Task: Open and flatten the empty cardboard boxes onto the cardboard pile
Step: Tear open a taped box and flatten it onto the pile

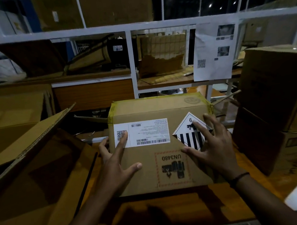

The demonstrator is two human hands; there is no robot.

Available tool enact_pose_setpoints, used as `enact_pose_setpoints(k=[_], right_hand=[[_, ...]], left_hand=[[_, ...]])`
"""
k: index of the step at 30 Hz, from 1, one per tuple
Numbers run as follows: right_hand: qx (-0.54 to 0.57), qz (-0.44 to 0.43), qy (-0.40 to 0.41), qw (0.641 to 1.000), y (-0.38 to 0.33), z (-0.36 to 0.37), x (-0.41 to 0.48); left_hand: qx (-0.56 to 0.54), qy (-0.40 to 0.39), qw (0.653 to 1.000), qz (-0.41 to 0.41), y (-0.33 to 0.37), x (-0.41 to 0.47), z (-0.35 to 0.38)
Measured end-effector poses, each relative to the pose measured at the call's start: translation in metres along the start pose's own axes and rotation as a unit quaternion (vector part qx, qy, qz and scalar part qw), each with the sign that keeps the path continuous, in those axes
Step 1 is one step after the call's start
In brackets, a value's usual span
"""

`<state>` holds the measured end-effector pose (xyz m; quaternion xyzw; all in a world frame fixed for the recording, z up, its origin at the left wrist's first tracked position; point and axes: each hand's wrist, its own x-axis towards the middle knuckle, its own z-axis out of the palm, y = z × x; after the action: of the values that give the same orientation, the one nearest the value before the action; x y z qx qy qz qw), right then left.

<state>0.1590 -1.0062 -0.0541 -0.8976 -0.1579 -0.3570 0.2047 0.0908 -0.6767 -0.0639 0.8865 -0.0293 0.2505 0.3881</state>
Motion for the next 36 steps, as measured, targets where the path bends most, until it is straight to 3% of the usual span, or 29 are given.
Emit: enact_pose_setpoints(k=[10,20,36], right_hand=[[0.014,-0.058,0.083,0.995,-0.034,-0.043,0.06],[0.0,-0.123,0.182,0.976,-0.088,-0.102,0.156],[0.09,-0.174,0.239,0.951,-0.237,-0.072,0.199]], left_hand=[[0.088,0.038,0.992,0.083,0.049,0.068,-0.081],[0.095,0.123,0.977,0.143,0.103,0.105,-0.171],[0.176,0.22,0.946,0.163,0.076,0.084,-0.327]])
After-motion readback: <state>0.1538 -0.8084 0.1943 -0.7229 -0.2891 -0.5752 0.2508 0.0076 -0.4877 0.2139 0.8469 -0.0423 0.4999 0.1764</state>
